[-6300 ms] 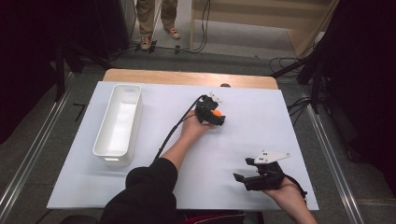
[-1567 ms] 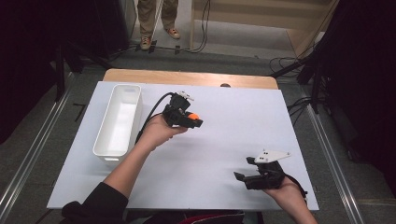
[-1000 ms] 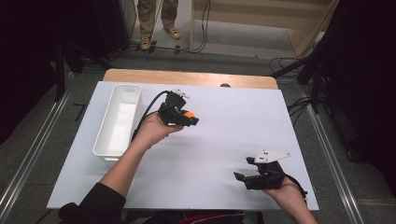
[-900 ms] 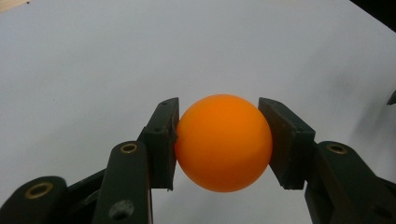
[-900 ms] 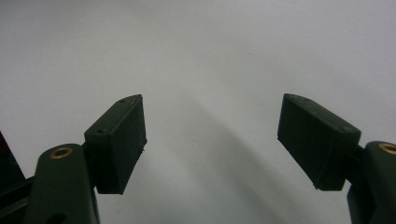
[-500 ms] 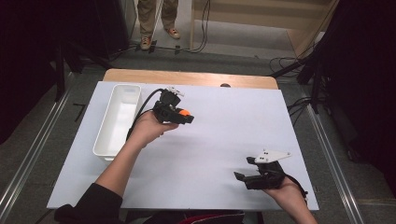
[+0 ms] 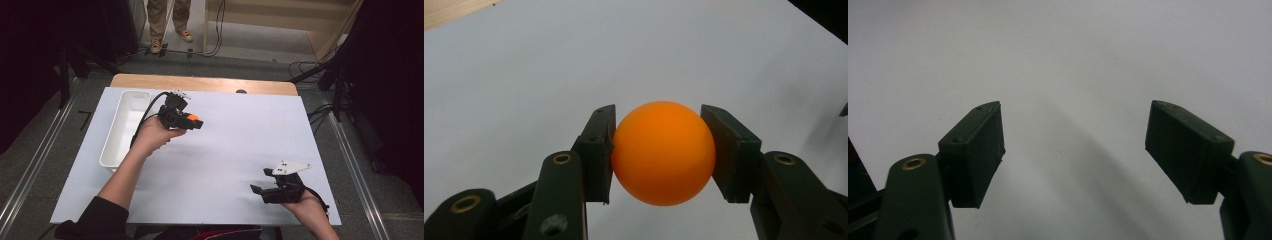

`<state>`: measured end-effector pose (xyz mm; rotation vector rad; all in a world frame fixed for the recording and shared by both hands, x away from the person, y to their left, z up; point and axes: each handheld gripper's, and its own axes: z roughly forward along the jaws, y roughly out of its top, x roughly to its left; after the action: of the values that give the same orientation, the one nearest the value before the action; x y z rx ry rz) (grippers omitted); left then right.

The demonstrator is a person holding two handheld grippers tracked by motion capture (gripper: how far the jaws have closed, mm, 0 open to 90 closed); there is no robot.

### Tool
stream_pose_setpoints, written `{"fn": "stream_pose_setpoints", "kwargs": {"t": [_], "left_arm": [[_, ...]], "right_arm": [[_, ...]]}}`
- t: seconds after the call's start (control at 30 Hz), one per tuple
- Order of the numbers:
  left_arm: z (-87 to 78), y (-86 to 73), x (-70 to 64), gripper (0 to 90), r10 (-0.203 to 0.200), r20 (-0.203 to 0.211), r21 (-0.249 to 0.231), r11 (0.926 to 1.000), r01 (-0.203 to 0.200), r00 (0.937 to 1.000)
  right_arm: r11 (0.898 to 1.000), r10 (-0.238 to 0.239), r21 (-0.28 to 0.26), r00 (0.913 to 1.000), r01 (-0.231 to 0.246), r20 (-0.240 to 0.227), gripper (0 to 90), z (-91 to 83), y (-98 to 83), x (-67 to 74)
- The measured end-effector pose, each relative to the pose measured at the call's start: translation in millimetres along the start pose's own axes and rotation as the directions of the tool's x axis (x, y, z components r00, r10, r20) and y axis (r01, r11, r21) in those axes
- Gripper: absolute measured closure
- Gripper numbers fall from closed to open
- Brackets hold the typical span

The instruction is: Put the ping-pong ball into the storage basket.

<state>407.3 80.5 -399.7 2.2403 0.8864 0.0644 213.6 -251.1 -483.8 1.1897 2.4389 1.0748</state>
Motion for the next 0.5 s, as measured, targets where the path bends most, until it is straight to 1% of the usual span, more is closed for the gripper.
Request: {"fn": "stream_pose_setpoints", "kwargs": {"t": [0.27, 0.5], "left_arm": [[-9.2, 0.7, 6.1, 49.8, -0.009, 0.002, -0.005, 0.9999, 0.009, 1.0], [-16.2, -0.8, 13.3, 49.9, -0.023, -0.022, -0.01, 0.9997, 0.023, 0.9995]], "right_arm": [[1.0, -0.002, -0.009, 1.0, 0.001, -0.001, 22.0, -1.1, 0.0, -0.6], [1.0, -0.003, -0.007, 1.0, 0.003, -0.003, 22.0, -0.7, 0.3, -0.5]]}}
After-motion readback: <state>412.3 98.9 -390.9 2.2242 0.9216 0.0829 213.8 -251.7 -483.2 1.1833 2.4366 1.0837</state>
